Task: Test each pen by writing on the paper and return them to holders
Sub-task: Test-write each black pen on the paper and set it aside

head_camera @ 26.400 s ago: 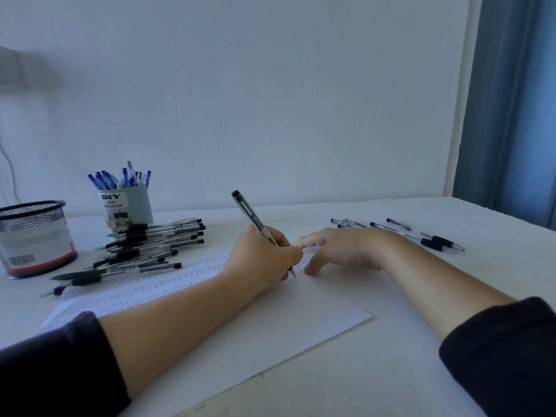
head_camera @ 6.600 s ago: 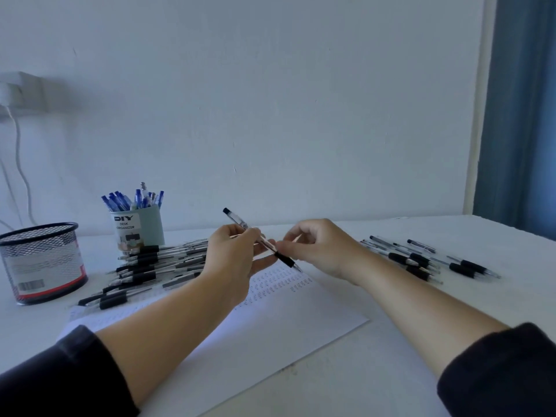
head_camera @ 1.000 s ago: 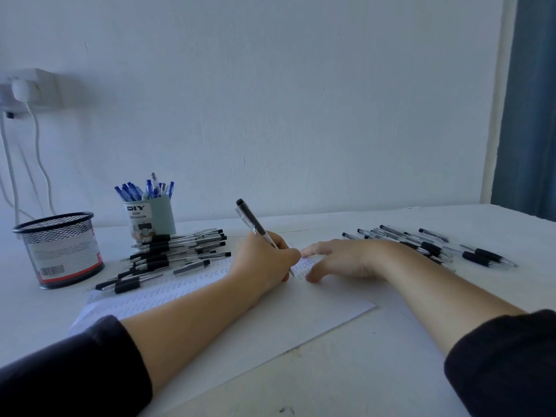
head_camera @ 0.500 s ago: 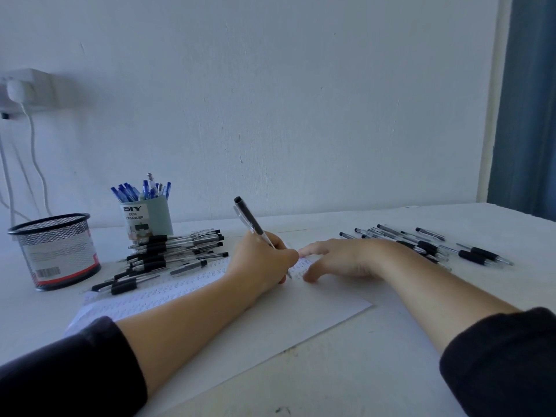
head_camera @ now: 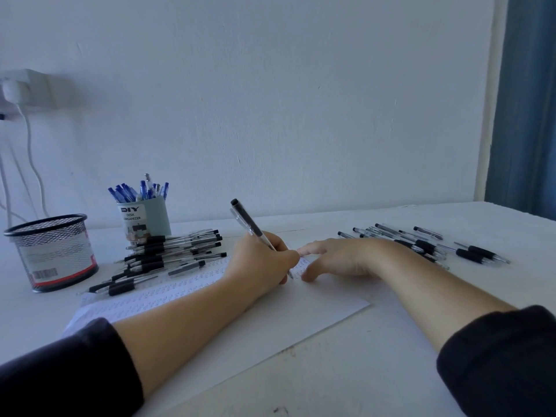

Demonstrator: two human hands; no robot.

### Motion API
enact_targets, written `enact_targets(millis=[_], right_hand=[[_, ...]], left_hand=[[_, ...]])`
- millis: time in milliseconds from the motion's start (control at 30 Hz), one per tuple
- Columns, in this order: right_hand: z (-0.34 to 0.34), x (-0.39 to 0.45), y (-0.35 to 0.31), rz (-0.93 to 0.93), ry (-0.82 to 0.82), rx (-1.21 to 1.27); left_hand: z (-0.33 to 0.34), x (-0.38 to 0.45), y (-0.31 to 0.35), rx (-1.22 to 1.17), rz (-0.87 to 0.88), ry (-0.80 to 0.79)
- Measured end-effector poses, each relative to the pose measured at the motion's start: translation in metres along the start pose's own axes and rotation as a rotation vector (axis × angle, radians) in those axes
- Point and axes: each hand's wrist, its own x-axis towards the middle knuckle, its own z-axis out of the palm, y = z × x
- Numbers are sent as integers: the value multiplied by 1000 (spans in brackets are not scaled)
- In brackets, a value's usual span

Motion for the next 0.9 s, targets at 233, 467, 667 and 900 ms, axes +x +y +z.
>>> enact_targets(millis=[233,467,667,900], right_hand=[[0,-1,0,-9,-3,-3],[0,1,0,-10,-3,-5],[0,0,0,-8,-4,-10],[0,-3,0,10,24,-2]], left_hand=[[0,1,1,22,9,5],[0,0,0,4,23,4],[0,1,-1,15,23,2],[-14,6,3,-512,-145,67]])
